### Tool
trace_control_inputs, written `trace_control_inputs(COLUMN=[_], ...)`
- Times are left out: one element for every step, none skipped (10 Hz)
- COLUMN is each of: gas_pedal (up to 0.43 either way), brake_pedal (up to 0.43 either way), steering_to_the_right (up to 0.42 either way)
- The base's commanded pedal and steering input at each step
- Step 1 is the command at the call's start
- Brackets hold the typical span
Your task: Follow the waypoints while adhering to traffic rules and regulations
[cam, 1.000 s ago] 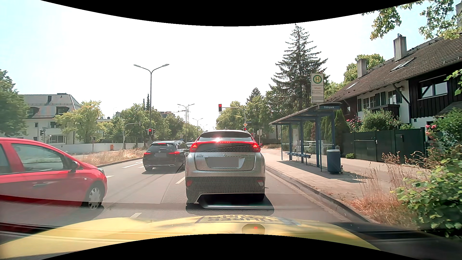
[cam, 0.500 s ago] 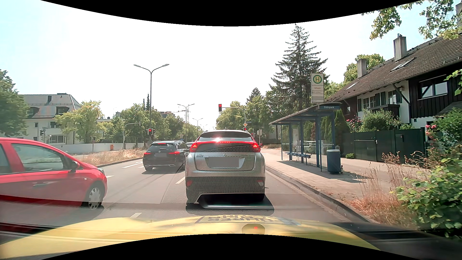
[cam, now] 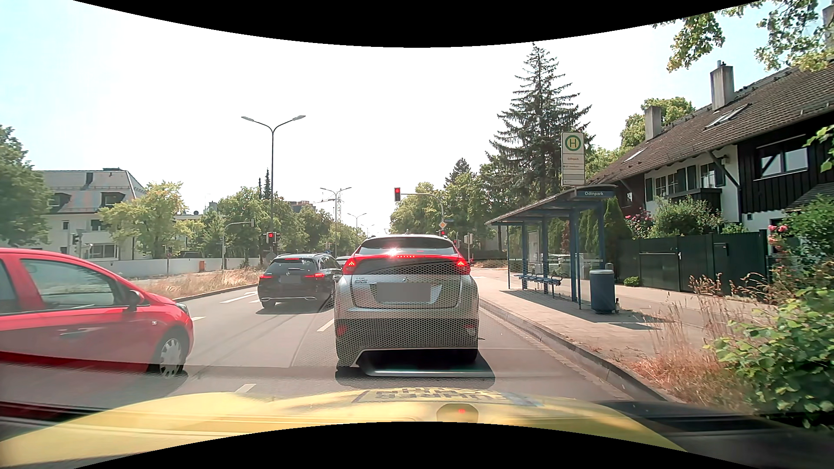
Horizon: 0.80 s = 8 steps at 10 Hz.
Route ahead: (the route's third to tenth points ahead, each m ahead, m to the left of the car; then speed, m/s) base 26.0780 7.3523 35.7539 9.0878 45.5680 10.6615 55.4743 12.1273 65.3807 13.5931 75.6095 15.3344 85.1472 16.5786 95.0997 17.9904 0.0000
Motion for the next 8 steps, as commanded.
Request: trace_control_inputs(gas_pedal=[0.000,0.000,0.000,0.000,0.000,0.000,0.000,0.000], brake_pedal=[0.183,0.189,0.189,0.189,0.189,0.189,0.189,0.189], steering_to_the_right=[-0.015,-0.014,-0.014,-0.015,-0.015,-0.014,-0.014,-0.014])
